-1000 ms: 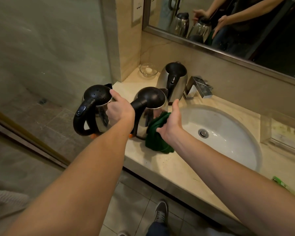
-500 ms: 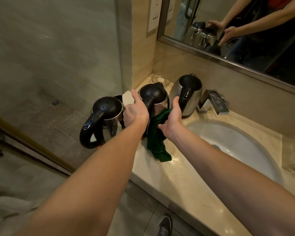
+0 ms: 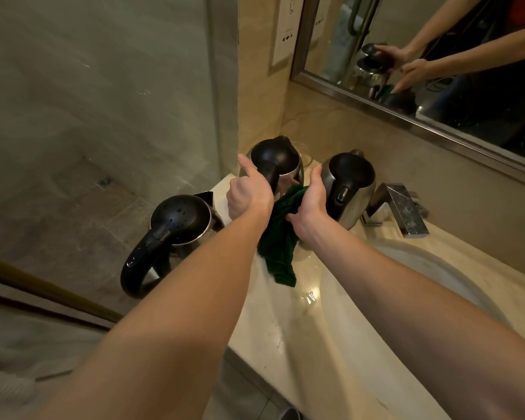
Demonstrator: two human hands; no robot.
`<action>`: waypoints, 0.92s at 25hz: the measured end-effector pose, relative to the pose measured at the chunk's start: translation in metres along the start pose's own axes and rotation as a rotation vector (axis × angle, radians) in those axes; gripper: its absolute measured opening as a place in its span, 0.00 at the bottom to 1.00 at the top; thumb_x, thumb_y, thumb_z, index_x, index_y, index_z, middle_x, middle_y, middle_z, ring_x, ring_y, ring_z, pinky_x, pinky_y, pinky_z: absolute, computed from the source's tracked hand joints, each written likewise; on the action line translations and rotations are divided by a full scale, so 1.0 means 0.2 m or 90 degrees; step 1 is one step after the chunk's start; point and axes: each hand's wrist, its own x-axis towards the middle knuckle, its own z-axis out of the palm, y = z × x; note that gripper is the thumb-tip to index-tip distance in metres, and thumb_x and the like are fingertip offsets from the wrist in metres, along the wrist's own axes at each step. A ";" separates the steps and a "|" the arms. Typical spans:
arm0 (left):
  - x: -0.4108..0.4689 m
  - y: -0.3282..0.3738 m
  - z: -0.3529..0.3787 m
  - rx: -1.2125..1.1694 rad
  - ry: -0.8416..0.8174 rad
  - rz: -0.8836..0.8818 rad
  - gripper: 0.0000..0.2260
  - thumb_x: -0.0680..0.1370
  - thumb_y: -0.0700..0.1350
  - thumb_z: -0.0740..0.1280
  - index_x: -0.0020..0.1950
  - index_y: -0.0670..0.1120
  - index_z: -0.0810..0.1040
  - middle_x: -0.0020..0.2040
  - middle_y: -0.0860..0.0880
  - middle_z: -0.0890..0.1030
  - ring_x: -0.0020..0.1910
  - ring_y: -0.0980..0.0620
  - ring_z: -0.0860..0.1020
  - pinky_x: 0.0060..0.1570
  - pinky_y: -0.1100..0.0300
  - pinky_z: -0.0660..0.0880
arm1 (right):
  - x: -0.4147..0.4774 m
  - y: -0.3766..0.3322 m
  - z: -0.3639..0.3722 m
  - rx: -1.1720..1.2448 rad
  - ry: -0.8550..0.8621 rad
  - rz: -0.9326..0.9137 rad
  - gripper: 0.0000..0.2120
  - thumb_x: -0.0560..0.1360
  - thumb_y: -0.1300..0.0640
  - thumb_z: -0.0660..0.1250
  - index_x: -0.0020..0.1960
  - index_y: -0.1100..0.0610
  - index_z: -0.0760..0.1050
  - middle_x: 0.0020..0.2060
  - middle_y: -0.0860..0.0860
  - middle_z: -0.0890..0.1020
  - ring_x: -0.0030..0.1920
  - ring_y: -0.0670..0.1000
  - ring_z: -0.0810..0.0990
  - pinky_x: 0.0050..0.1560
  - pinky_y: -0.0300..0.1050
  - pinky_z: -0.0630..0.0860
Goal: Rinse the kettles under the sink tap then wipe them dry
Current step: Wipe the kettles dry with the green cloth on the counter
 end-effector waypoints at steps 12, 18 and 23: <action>-0.09 0.02 -0.20 0.435 0.018 0.453 0.28 0.84 0.63 0.48 0.58 0.42 0.76 0.49 0.42 0.80 0.51 0.41 0.79 0.49 0.49 0.70 | -0.05 0.26 -0.22 -0.899 0.040 -0.388 0.29 0.82 0.37 0.47 0.51 0.59 0.76 0.45 0.58 0.81 0.47 0.60 0.80 0.50 0.55 0.78; -0.04 -0.12 -0.71 0.602 0.101 0.643 0.22 0.85 0.59 0.50 0.52 0.44 0.73 0.48 0.45 0.75 0.46 0.46 0.70 0.48 0.51 0.62 | -0.20 0.43 -0.28 -1.172 -0.035 -0.477 0.28 0.82 0.39 0.46 0.58 0.61 0.73 0.48 0.60 0.81 0.56 0.60 0.74 0.51 0.55 0.73; 0.03 -0.38 -1.05 0.502 0.089 0.408 0.26 0.85 0.60 0.49 0.59 0.40 0.74 0.56 0.37 0.80 0.55 0.36 0.78 0.55 0.45 0.72 | -0.29 0.51 -0.26 -1.222 0.001 -0.492 0.29 0.83 0.40 0.46 0.60 0.63 0.72 0.50 0.61 0.81 0.55 0.60 0.74 0.52 0.54 0.73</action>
